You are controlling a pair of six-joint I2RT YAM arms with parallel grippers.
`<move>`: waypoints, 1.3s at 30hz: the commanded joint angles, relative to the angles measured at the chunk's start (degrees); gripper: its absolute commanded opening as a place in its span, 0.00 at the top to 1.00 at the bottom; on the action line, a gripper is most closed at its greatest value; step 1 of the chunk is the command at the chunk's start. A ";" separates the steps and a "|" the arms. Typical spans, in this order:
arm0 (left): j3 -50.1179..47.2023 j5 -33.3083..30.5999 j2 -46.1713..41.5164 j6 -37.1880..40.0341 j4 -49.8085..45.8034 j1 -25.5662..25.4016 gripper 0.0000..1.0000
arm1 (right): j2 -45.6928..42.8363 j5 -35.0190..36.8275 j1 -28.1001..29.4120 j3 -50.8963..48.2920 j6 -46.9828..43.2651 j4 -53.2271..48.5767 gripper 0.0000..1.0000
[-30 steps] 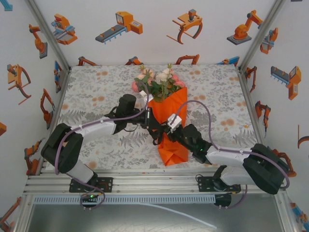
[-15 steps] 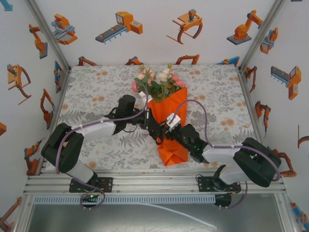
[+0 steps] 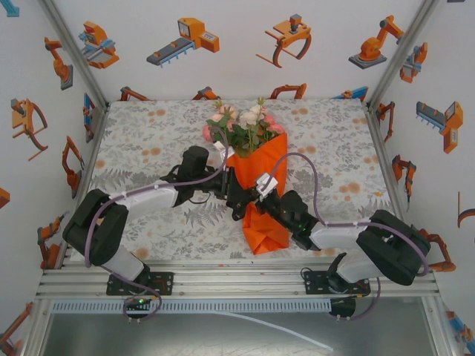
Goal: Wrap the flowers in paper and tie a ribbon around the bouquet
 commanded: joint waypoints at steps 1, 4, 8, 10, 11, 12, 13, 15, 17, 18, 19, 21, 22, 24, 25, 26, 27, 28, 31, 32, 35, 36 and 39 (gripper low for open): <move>1.19 -1.78 -3.70 4.95 -4.62 0.88 0.57 | -1.42 -1.17 0.19 -1.46 1.18 3.87 1.00; 2.94 -3.86 -4.88 7.43 -8.24 1.87 0.56 | -2.22 -1.63 0.14 -2.03 1.35 3.89 1.00; 5.73 -5.44 -4.15 8.01 -10.80 3.45 0.58 | -2.37 -2.35 0.19 -2.64 1.60 3.87 1.00; 8.25 -6.83 -2.45 9.11 -13.97 3.54 0.62 | -2.34 -2.71 0.19 -2.85 1.79 3.82 1.00; 9.90 -6.51 -1.25 9.64 -15.83 3.59 0.65 | -2.35 -2.84 0.19 -2.93 1.95 3.91 1.00; 11.41 -4.92 0.39 9.91 -17.30 3.43 0.67 | -2.42 -2.97 0.18 -2.99 2.04 3.83 1.00; 12.41 -3.00 1.70 10.17 -18.02 3.28 0.69 | -2.40 -2.99 0.19 -3.01 2.04 3.78 1.00; 13.28 -0.21 3.93 10.09 -18.03 2.66 0.74 | -2.65 -2.88 0.14 -3.19 2.00 3.79 1.00; 13.38 1.72 5.25 10.10 -17.04 2.04 0.75 | -2.76 -2.70 0.17 -3.28 2.01 3.83 1.00; 13.51 2.22 5.85 10.24 -17.10 1.77 0.75 | -2.65 -2.54 0.18 -3.38 1.91 3.85 1.00; 13.58 2.17 6.39 10.63 -17.55 1.63 0.75 | -2.65 -2.50 0.19 -3.37 1.92 3.80 1.00; 13.67 1.91 7.43 11.68 -18.96 1.62 0.75 | -2.40 -2.49 0.14 -3.28 1.88 3.85 1.00; 13.55 1.94 7.76 12.10 -19.14 1.51 0.75 | -2.34 -2.51 0.18 -3.27 1.88 3.84 1.00; 13.14 1.96 8.08 13.20 -19.38 1.15 0.75 | -2.31 -2.39 0.19 -3.30 1.89 3.82 1.00; 13.09 1.84 8.22 13.52 -19.50 0.84 0.74 | -2.29 -2.36 0.17 -3.36 1.92 3.83 1.00; 12.84 1.83 8.25 13.80 -19.45 0.66 0.73 | -2.32 -2.33 0.19 -3.36 1.88 3.82 1.00; 12.83 1.86 8.43 14.05 -19.44 0.42 0.72 | -2.35 -2.27 0.14 -3.36 1.84 3.77 1.00; 12.88 1.75 8.65 14.21 -19.47 0.27 0.71 | -2.22 -2.27 0.14 -3.36 1.79 3.78 1.00; 13.06 1.84 9.70 14.11 -18.99 0.00 0.69 | -2.24 -2.18 0.19 -3.20 1.81 3.82 1.00; 13.16 1.80 10.10 14.08 -18.76 -0.14 0.69 | -2.22 -2.18 0.18 -3.19 1.87 3.85 1.00; 13.61 1.96 11.07 14.50 -18.64 -0.60 0.68 | -2.26 -2.18 0.14 -3.10 1.79 3.81 1.00; 13.61 1.97 11.29 14.67 -18.53 -0.68 0.68 | -2.28 -2.18 0.18 -3.10 1.83 3.83 1.00; 13.09 2.29 11.55 14.70 -17.75 -0.82 0.66 | -2.53 -2.18 0.19 -3.26 1.85 3.79 1.00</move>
